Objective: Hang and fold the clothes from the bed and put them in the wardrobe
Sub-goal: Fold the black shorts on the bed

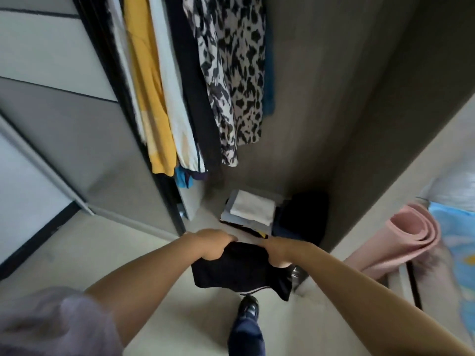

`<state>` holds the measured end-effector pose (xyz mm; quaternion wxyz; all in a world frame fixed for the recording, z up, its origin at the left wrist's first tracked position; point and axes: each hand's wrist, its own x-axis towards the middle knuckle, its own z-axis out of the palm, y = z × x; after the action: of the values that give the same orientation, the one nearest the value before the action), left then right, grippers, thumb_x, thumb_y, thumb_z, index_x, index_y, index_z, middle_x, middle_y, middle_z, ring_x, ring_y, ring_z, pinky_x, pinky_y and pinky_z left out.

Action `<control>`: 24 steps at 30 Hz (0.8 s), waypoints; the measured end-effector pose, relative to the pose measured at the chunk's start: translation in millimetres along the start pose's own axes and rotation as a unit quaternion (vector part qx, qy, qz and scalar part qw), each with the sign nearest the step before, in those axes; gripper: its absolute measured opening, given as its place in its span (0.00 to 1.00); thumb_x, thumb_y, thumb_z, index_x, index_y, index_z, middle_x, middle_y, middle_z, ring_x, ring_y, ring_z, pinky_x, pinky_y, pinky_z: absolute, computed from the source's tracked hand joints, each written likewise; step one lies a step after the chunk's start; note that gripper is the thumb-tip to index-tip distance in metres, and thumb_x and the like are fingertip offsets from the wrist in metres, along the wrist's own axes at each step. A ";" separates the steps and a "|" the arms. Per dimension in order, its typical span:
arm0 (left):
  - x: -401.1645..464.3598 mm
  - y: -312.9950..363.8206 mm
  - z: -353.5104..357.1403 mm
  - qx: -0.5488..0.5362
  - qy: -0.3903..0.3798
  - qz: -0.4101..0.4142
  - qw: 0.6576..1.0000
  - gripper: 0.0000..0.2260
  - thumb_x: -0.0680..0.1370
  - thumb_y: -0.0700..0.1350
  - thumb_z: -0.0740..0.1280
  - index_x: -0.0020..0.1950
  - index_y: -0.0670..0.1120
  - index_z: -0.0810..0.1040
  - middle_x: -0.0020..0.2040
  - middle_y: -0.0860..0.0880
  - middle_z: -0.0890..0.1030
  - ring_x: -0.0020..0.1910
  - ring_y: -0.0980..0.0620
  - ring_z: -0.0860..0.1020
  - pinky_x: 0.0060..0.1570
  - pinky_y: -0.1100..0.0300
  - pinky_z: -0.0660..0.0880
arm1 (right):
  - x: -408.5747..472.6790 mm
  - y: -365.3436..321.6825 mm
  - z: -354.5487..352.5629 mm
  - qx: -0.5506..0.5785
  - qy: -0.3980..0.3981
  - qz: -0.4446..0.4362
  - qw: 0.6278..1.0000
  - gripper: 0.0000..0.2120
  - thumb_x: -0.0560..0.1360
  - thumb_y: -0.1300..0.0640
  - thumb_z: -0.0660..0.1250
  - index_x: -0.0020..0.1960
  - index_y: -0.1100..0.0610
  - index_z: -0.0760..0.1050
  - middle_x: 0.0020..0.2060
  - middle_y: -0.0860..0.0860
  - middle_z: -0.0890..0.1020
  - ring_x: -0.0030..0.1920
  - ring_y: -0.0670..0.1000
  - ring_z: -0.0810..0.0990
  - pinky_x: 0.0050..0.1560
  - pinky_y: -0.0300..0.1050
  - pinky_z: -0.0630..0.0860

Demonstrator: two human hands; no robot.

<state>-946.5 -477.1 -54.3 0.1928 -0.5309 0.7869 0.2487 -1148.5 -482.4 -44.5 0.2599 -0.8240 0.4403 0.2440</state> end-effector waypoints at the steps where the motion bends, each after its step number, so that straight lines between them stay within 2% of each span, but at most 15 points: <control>1: 16.4 -6.5 -2.3 0.001 -0.007 0.003 1.000 0.27 0.78 0.36 0.54 0.76 0.55 0.60 0.69 0.44 0.71 0.63 0.42 0.73 0.57 0.53 0.71 | 14.1 8.8 -2.7 0.010 -0.006 0.003 1.000 0.26 0.78 0.64 0.56 0.74 0.49 0.63 0.63 0.55 0.76 0.60 0.58 0.75 0.57 0.49 0.72; 3: 52.4 -20.3 -9.8 0.001 -0.024 0.010 1.000 0.27 0.78 0.36 0.54 0.76 0.55 0.60 0.68 0.44 0.71 0.62 0.42 0.73 0.58 0.53 0.71 | 44.7 29.3 -8.7 0.036 -0.009 0.008 0.999 0.26 0.78 0.65 0.56 0.74 0.48 0.63 0.63 0.55 0.76 0.59 0.58 0.76 0.59 0.50 0.73; 7: 132.1 -46.9 -30.4 0.000 -0.053 0.020 0.998 0.28 0.78 0.36 0.54 0.76 0.56 0.58 0.68 0.44 0.71 0.61 0.42 0.74 0.60 0.48 0.73 | 110.8 75.0 -26.9 0.100 -0.025 0.016 0.995 0.23 0.80 0.60 0.57 0.74 0.46 0.64 0.65 0.52 0.76 0.61 0.56 0.75 0.61 0.45 0.70; 10: 186.2 -63.2 -40.5 -0.005 -0.052 0.041 0.998 0.27 0.78 0.35 0.55 0.76 0.55 0.60 0.67 0.44 0.72 0.61 0.42 0.74 0.58 0.47 0.74 | 158.8 109.3 -34.9 0.132 -0.031 0.049 0.990 0.23 0.80 0.59 0.56 0.74 0.45 0.63 0.65 0.52 0.75 0.62 0.56 0.75 0.61 0.46 0.70; 13: 239.2 -79.8 -34.4 0.000 -0.047 0.055 0.997 0.29 0.78 0.35 0.57 0.76 0.55 0.58 0.71 0.46 0.67 0.68 0.42 0.68 0.62 0.42 0.69 | 206.6 141.5 -25.4 0.118 -0.014 0.055 0.991 0.28 0.79 0.62 0.57 0.75 0.43 0.60 0.66 0.53 0.75 0.60 0.57 0.77 0.59 0.48 0.74; 15: 283.4 -94.5 -24.1 0.002 -0.045 0.064 0.997 0.29 0.78 0.35 0.57 0.76 0.56 0.57 0.72 0.46 0.65 0.69 0.42 0.66 0.61 0.42 0.68 | 247.0 164.9 -10.4 0.120 0.002 0.064 0.991 0.26 0.80 0.61 0.57 0.76 0.46 0.60 0.67 0.53 0.74 0.64 0.56 0.75 0.63 0.47 0.71; 17: 335.7 -111.7 -13.5 0.004 -0.027 0.086 0.996 0.30 0.78 0.34 0.55 0.77 0.57 0.56 0.70 0.45 0.67 0.67 0.41 0.68 0.56 0.47 0.71 | 292.3 192.9 1.4 0.137 0.020 0.076 0.987 0.23 0.82 0.59 0.55 0.76 0.49 0.60 0.70 0.52 0.71 0.69 0.53 0.70 0.68 0.42 0.64; 19: 391.7 -127.7 -5.4 0.025 -0.002 0.104 0.994 0.31 0.78 0.33 0.55 0.77 0.57 0.55 0.70 0.45 0.69 0.67 0.42 0.69 0.59 0.45 0.72 | 336.2 225.9 5.6 0.140 0.050 0.089 0.985 0.24 0.81 0.58 0.55 0.77 0.49 0.58 0.70 0.54 0.71 0.69 0.54 0.70 0.69 0.41 0.63; 24: 506.8 -151.2 -5.5 0.108 0.127 0.097 0.981 0.28 0.79 0.39 0.58 0.77 0.55 0.55 0.73 0.49 0.66 0.71 0.45 0.64 0.67 0.44 0.64 | 417.3 295.1 -5.5 0.098 0.165 0.124 0.974 0.29 0.79 0.61 0.57 0.77 0.47 0.54 0.69 0.55 0.70 0.63 0.58 0.74 0.61 0.49 0.73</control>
<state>-989.3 -902.4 -365.7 0.1225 -0.4555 0.8748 0.1105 -1193.4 -876.7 -366.6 0.2316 -0.7624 0.5973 0.0907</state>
